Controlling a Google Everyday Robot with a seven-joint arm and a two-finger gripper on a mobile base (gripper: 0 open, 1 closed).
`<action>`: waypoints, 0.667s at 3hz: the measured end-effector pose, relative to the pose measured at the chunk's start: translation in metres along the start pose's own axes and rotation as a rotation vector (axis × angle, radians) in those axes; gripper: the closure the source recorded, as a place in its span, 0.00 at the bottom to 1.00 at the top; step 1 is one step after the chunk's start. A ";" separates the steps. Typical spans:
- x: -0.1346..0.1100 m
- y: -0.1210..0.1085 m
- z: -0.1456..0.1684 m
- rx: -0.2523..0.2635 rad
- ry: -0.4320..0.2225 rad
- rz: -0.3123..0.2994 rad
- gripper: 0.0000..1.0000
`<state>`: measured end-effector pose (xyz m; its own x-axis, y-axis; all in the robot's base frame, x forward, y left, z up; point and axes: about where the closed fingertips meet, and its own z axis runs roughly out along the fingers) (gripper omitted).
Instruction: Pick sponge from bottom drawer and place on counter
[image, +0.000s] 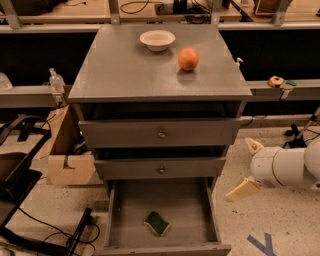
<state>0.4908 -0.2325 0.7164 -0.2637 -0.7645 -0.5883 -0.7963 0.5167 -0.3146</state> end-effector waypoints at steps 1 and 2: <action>0.003 0.008 0.036 -0.008 -0.061 0.038 0.00; 0.016 0.000 0.100 0.017 -0.157 0.087 0.00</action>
Offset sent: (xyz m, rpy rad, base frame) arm 0.1045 0.0360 -0.2264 0.3742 -0.0545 -0.0784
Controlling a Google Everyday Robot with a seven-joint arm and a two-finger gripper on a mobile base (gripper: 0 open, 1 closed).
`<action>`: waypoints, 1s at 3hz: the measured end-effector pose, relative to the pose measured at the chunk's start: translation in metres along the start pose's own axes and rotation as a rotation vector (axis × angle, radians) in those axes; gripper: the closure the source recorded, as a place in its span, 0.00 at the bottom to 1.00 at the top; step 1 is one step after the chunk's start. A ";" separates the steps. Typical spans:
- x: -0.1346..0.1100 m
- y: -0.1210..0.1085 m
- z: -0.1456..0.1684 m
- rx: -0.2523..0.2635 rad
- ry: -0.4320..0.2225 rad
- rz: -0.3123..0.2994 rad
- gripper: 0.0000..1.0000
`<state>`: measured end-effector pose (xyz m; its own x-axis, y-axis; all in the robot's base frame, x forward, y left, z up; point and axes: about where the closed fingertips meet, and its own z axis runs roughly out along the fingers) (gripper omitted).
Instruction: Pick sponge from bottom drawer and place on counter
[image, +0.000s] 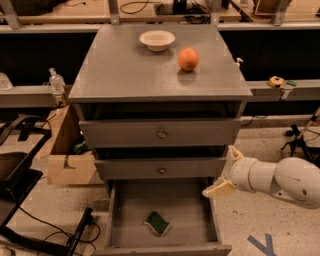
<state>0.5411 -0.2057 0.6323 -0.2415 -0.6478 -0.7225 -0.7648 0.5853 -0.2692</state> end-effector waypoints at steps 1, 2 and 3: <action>0.025 -0.014 0.062 0.003 -0.070 0.041 0.00; 0.086 0.006 0.121 -0.058 -0.062 0.131 0.00; 0.086 0.006 0.121 -0.058 -0.062 0.131 0.00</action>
Offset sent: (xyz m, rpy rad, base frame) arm 0.0548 -0.0094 -0.2186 0.1673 0.1421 -0.0553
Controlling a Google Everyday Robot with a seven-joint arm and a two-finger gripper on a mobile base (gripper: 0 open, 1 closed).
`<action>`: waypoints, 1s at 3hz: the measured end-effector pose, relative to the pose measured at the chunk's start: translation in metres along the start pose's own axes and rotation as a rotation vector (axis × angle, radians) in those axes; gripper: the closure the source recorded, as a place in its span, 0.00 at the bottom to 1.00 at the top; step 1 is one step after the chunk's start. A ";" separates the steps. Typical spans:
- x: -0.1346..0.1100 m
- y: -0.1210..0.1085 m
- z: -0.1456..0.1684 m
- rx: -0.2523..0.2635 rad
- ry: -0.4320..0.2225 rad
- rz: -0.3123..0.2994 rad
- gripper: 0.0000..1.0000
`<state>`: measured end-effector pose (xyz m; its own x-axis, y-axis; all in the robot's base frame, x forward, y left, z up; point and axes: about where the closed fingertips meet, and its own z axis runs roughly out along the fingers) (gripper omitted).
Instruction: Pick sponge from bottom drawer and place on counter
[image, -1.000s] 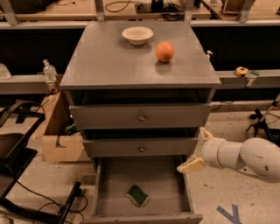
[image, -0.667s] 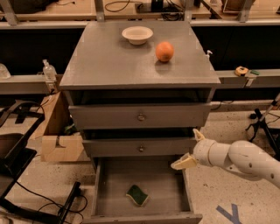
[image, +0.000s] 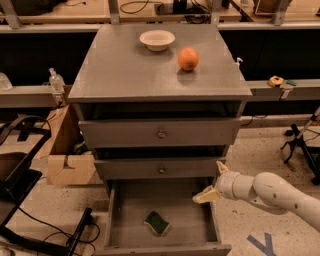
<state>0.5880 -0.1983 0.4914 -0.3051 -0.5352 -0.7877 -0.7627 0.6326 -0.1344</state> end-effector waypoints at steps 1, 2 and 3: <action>0.001 0.006 0.024 -0.032 0.003 0.006 0.00; 0.026 0.013 0.071 -0.065 0.031 0.036 0.00; 0.078 0.036 0.121 -0.115 0.087 0.106 0.00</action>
Offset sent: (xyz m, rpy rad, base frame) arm 0.0329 0.0656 -0.1835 0.0461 0.2116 0.0276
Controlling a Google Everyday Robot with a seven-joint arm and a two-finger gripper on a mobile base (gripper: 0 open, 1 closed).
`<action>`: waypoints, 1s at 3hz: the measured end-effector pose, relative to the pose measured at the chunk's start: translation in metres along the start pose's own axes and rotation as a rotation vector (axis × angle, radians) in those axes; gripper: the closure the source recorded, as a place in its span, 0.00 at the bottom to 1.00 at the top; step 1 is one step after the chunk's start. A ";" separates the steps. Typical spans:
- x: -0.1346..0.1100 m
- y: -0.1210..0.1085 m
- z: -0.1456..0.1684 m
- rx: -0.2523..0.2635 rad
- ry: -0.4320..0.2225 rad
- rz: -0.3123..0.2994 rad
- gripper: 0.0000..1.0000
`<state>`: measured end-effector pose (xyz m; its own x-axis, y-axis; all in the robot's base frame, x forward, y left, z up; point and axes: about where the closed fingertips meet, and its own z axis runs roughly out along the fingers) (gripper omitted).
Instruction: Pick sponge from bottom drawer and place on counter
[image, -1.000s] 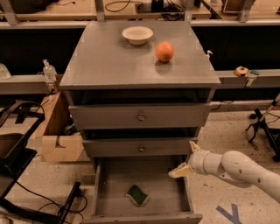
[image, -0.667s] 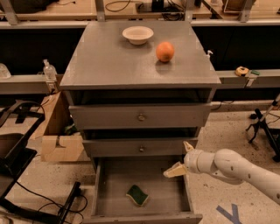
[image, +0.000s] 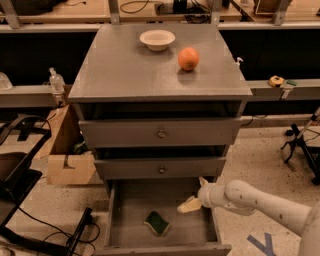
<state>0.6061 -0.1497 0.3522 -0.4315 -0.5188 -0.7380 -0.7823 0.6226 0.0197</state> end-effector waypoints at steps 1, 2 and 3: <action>0.042 0.009 0.018 -0.010 0.054 0.052 0.00; 0.051 0.012 0.021 -0.013 0.066 0.061 0.00; 0.047 0.015 0.030 -0.026 0.077 0.049 0.00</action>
Offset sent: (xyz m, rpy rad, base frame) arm -0.0191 -0.0061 -0.0466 -0.0162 0.0758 -0.0282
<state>0.5878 -0.1472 0.2978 -0.5018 -0.5320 -0.6820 -0.7706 0.6332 0.0730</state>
